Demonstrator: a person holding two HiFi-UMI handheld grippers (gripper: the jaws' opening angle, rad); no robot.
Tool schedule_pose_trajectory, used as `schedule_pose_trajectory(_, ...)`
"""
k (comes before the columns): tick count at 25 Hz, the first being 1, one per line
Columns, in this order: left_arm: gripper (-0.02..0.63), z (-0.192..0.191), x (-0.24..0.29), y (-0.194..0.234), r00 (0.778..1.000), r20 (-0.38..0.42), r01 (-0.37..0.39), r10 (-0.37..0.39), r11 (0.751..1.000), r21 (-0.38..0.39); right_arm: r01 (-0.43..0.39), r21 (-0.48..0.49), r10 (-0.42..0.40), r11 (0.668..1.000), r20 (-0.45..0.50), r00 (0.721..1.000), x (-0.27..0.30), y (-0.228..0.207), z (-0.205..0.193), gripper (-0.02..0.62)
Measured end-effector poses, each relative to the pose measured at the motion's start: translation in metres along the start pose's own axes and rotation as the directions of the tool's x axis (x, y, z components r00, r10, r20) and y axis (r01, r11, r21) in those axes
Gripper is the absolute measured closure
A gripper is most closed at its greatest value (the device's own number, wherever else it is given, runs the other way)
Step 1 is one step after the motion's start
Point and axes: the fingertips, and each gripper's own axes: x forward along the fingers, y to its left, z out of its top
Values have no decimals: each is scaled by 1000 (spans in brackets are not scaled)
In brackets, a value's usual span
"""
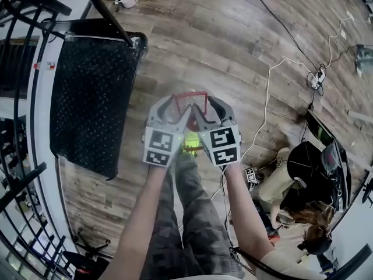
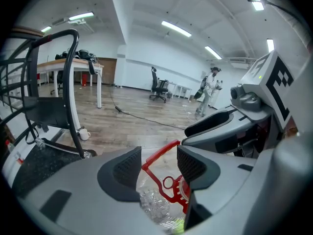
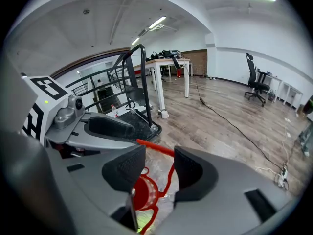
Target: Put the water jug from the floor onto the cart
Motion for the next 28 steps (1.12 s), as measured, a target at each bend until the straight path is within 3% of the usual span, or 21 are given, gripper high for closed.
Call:
schedule_pose_trajectory(18,403,-41,40,12,999,-40,-3,1,999,-36,24,13,-23,1000,-93,995,43,-22,-38,427)
schedule_pose_trajectory(28,407,-43,54,14,999,-46,-2,0,999,-32,22,32,-20,999,-83,996,55,-29,-41,451)
